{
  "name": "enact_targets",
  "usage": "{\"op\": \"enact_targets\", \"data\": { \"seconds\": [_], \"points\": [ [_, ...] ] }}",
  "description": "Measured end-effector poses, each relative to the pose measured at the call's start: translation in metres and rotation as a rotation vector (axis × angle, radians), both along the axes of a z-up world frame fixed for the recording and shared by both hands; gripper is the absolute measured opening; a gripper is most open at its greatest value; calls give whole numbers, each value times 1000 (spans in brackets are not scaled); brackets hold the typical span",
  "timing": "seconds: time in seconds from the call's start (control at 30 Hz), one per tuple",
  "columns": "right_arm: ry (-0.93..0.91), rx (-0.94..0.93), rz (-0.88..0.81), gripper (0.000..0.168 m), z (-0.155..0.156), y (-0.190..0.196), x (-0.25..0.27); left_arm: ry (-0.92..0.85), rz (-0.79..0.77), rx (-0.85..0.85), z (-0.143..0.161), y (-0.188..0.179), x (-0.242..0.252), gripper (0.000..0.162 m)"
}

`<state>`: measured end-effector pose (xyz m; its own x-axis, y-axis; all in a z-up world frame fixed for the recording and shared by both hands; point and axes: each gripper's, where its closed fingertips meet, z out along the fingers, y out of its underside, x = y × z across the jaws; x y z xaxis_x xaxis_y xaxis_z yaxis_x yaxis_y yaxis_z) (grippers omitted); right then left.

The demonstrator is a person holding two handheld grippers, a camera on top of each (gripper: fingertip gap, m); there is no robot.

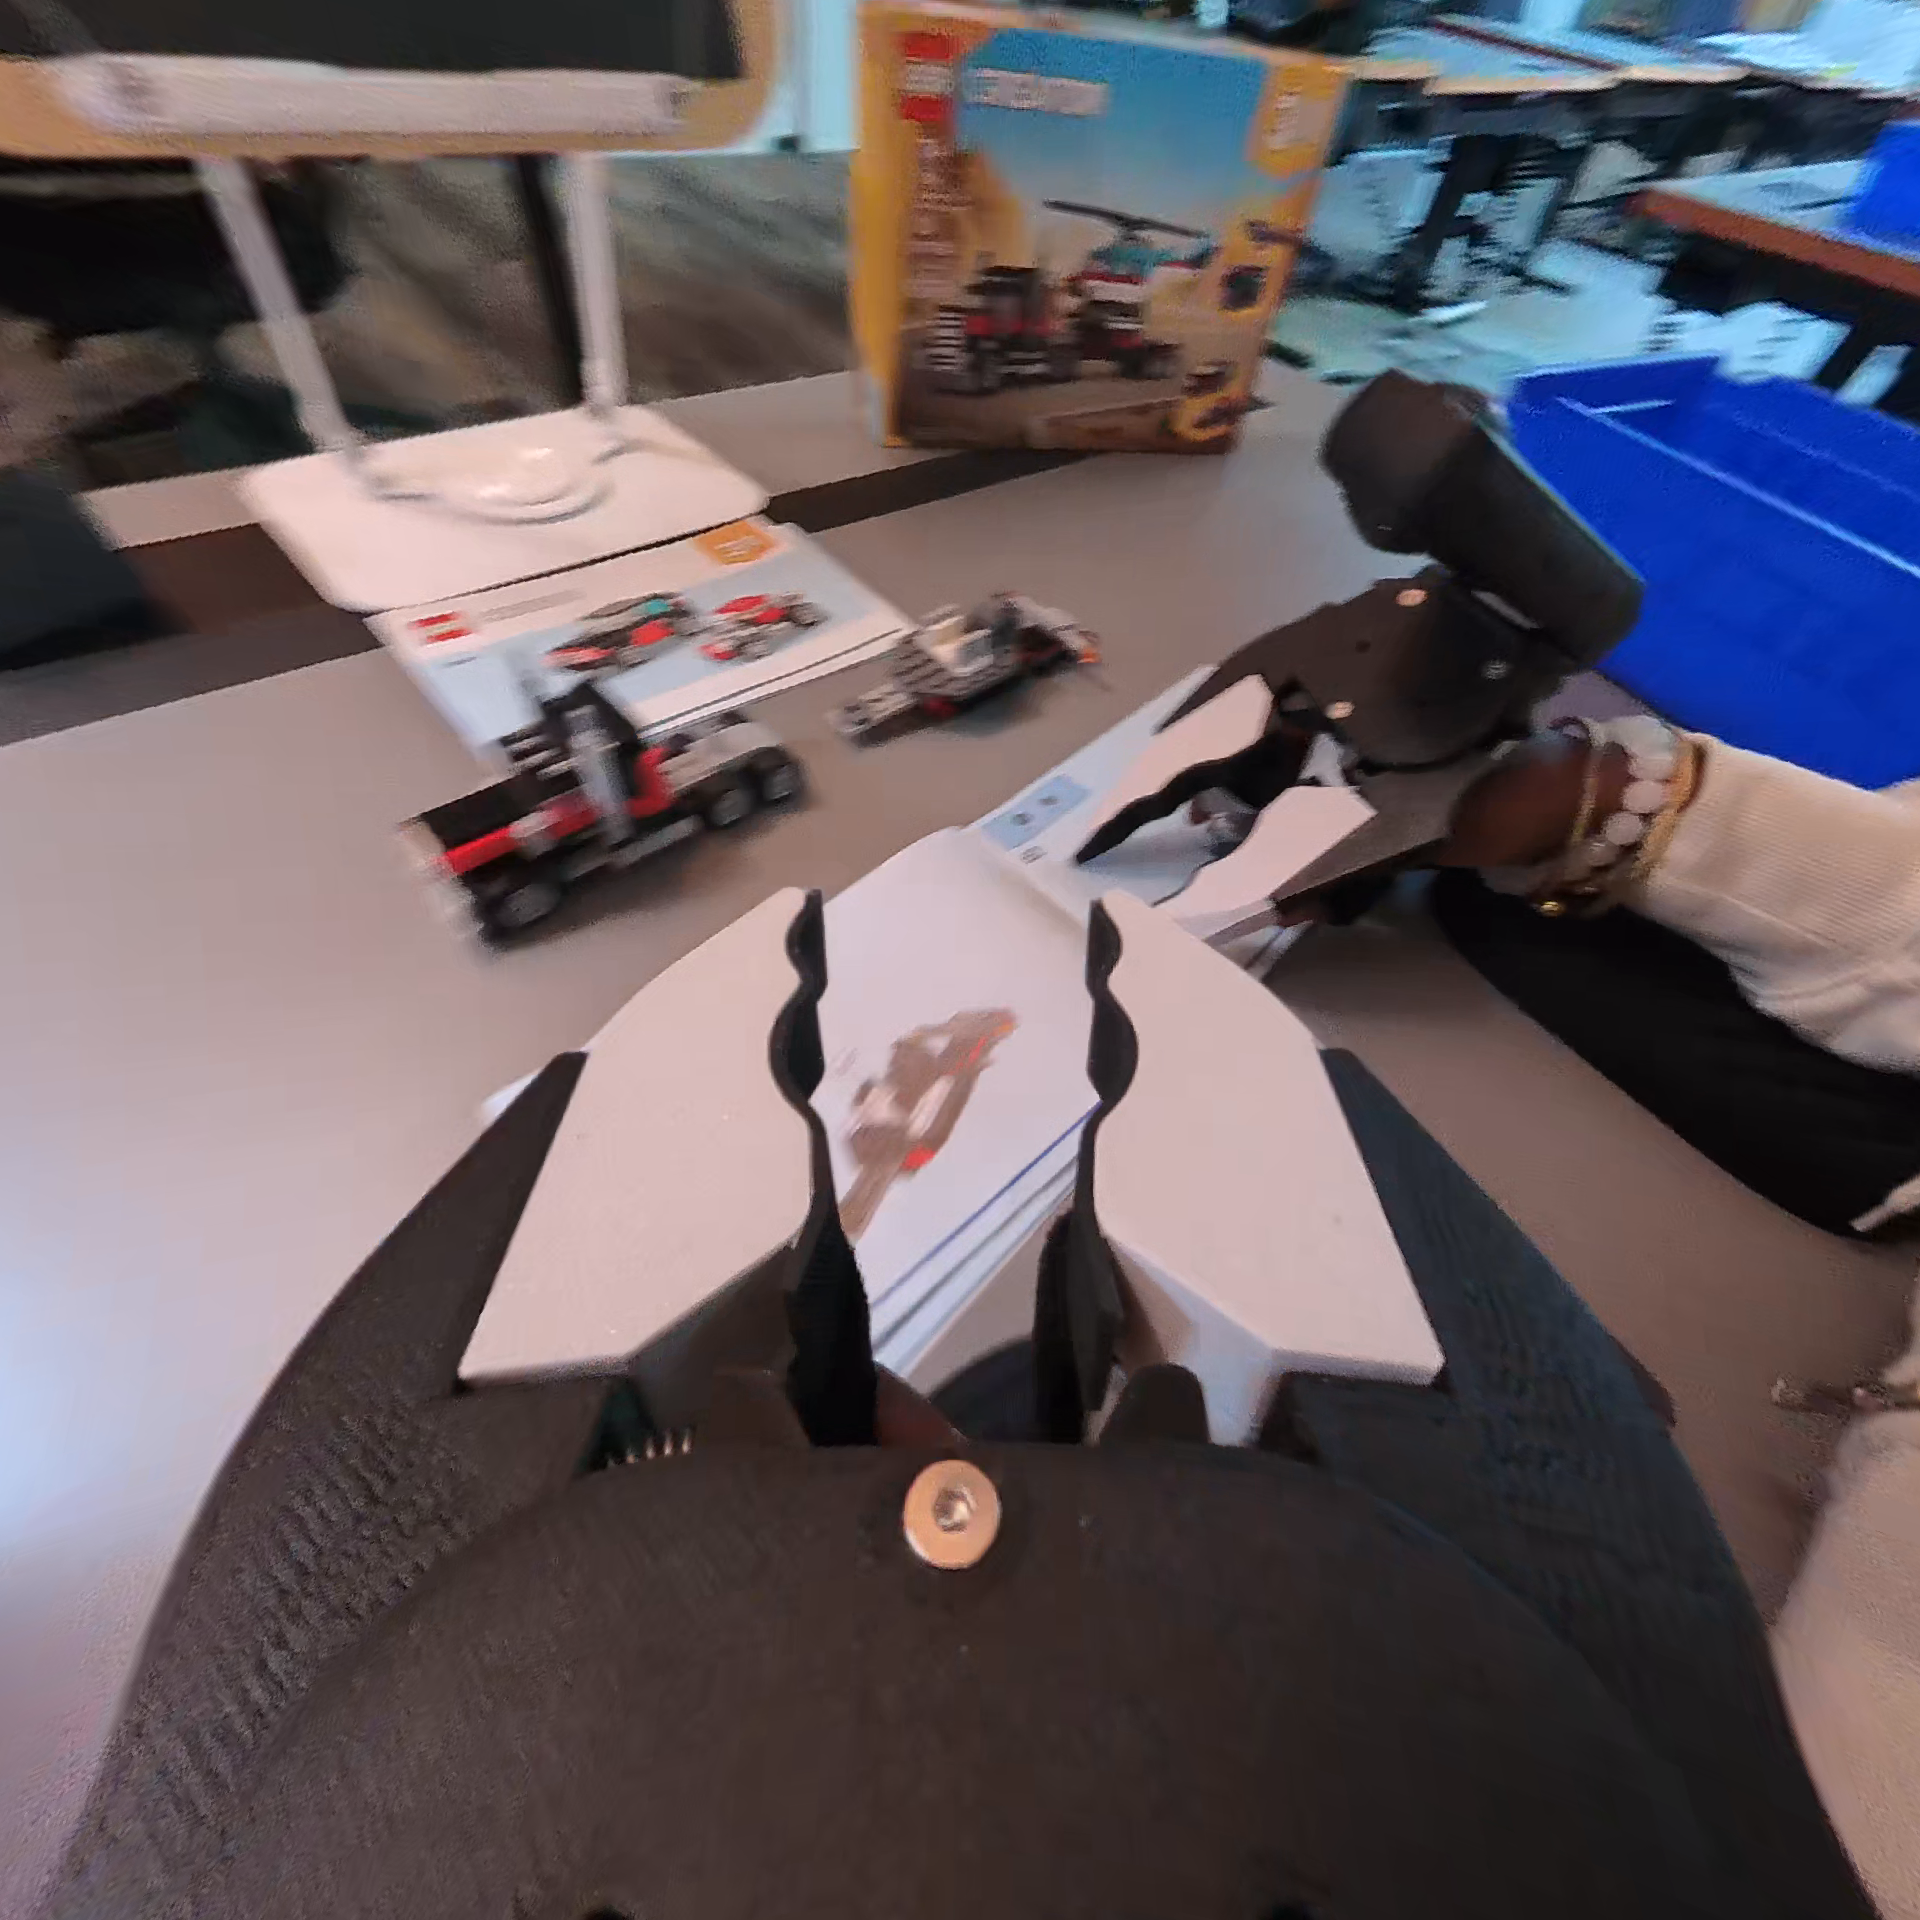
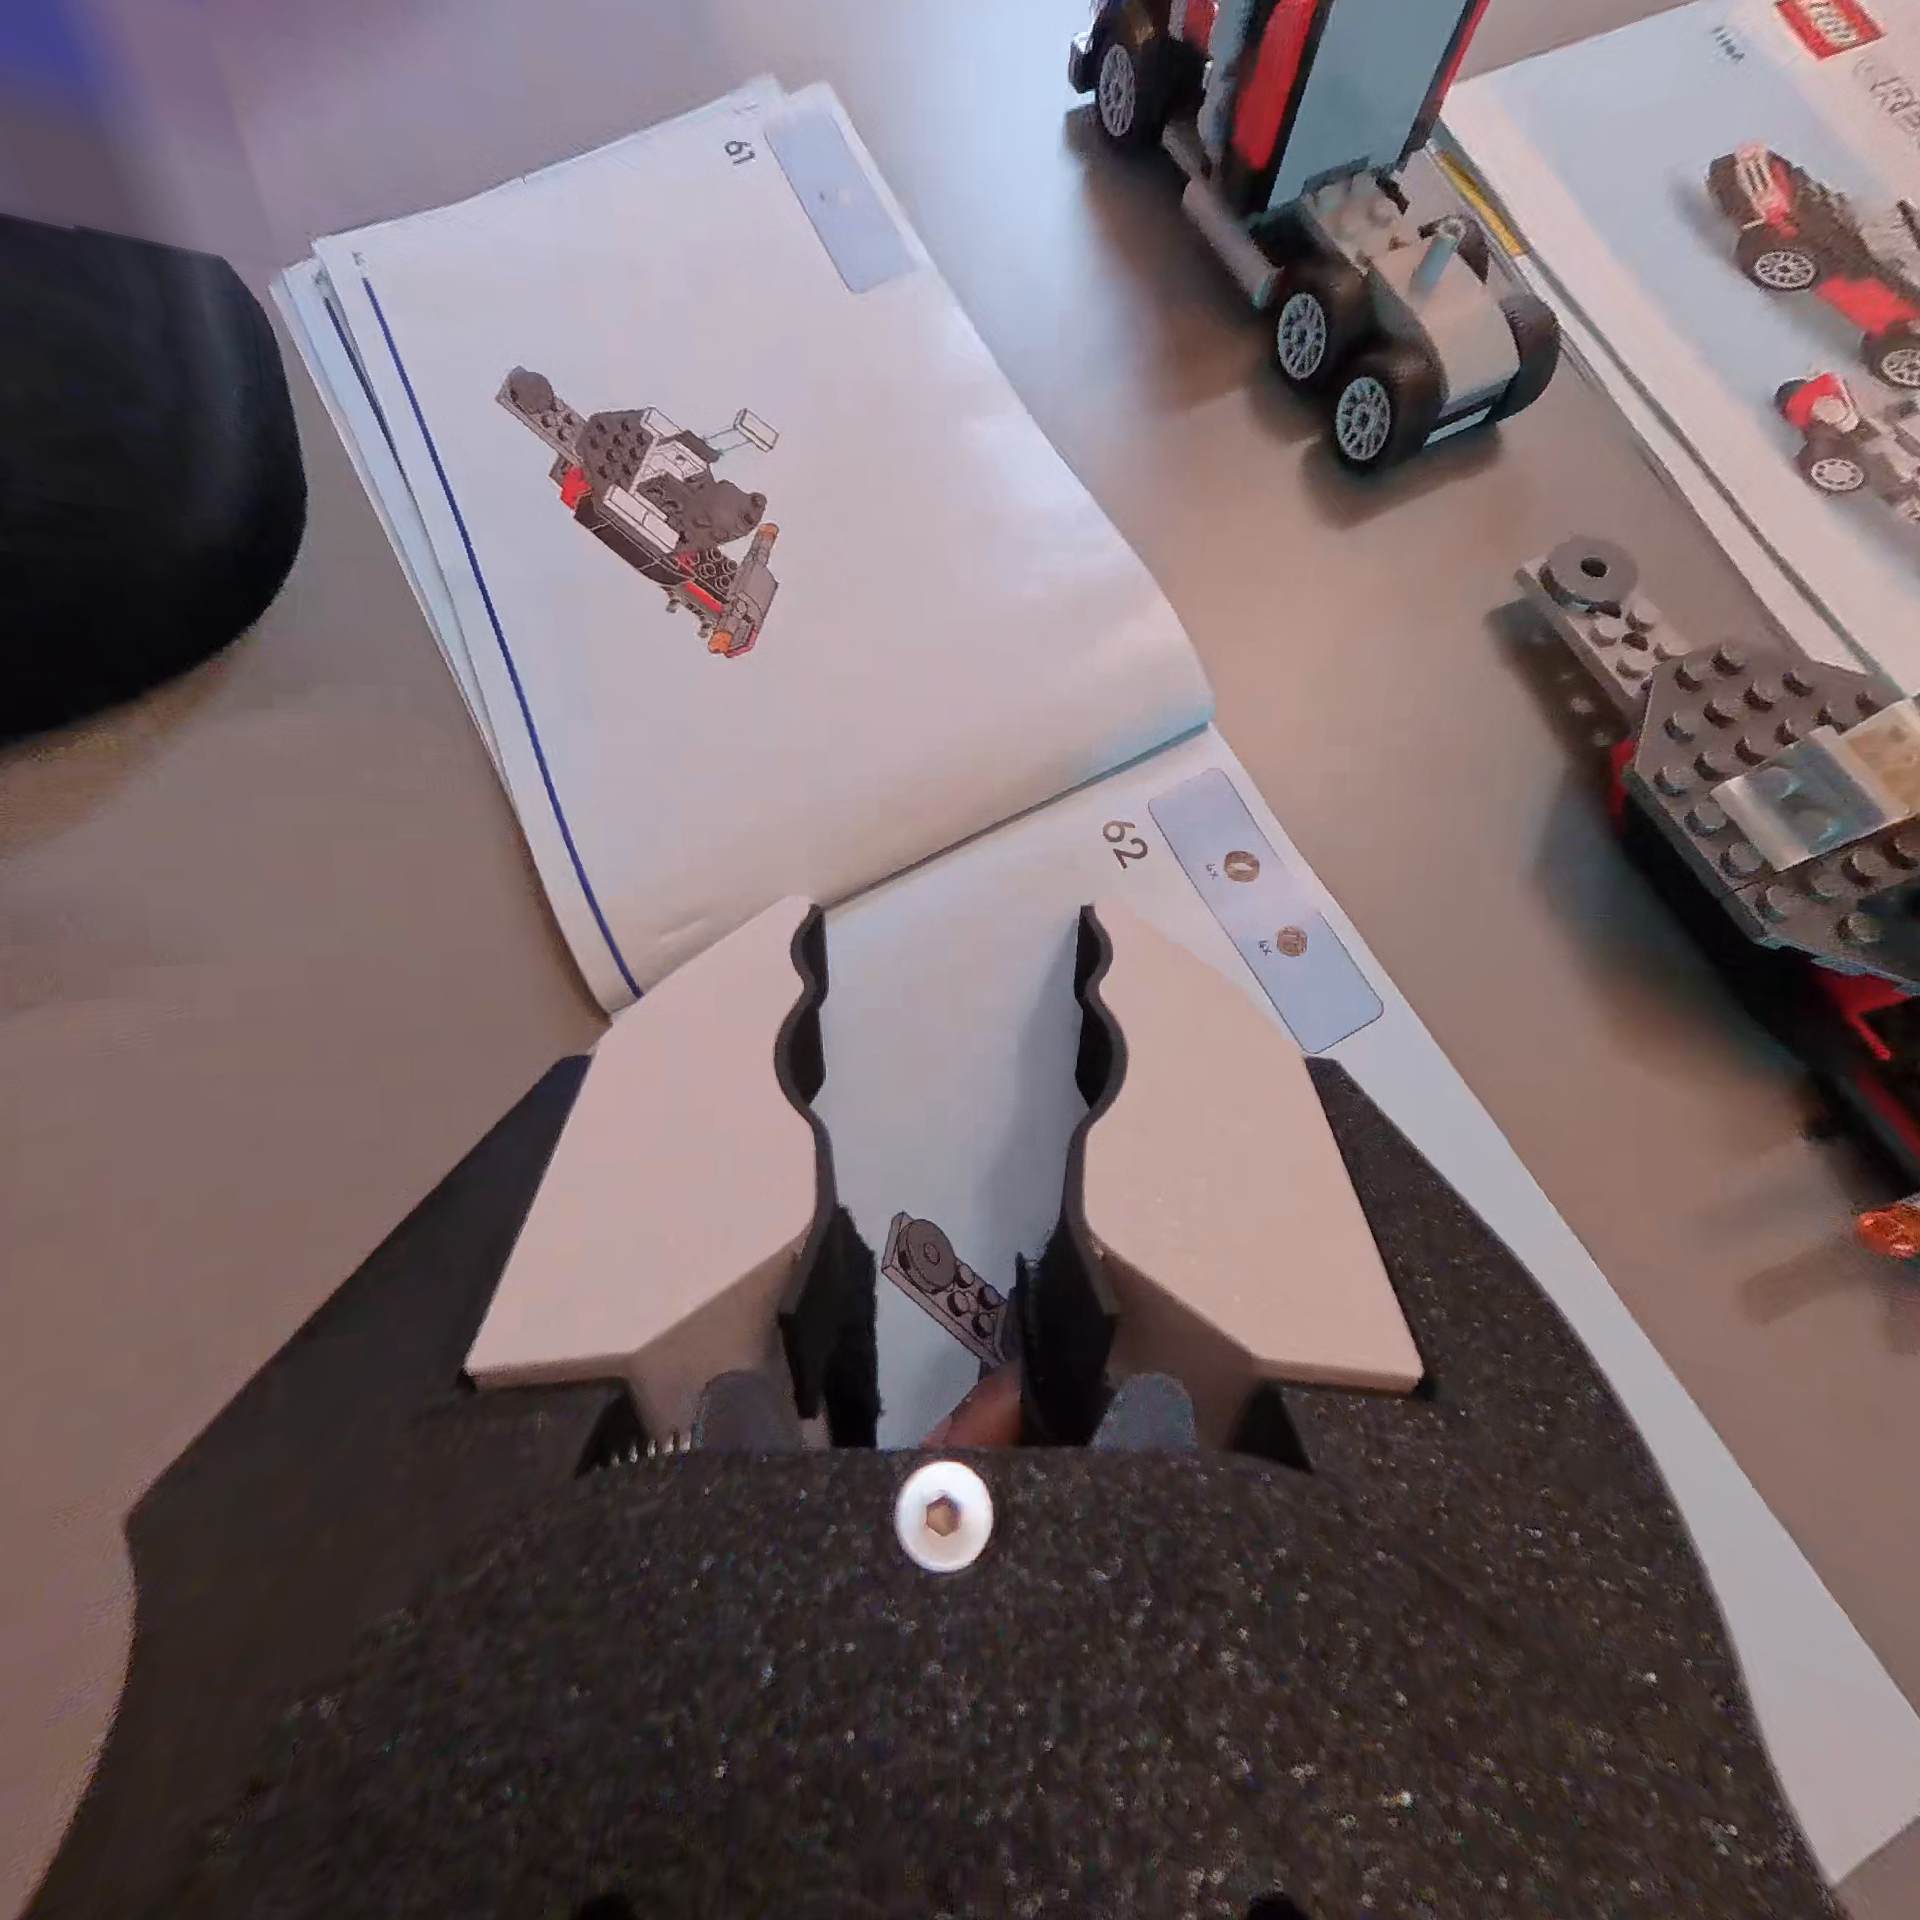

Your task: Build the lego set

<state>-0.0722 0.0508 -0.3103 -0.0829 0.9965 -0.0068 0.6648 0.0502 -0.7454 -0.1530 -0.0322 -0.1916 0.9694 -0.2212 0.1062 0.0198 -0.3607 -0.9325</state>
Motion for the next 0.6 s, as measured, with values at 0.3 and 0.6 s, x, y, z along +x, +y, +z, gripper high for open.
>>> {"op": "enact_targets", "data": {
  "seconds": [0.3, 0.6],
  "points": [
    [115, -74, -34, 47, 24, 0, 4, 154, 582, -340, 2, -179, -133, 49],
    [109, -41, -96, 42, 30, -2, 23, 180, 532, -330, -43, -176, -121, 26]
  ]
}}
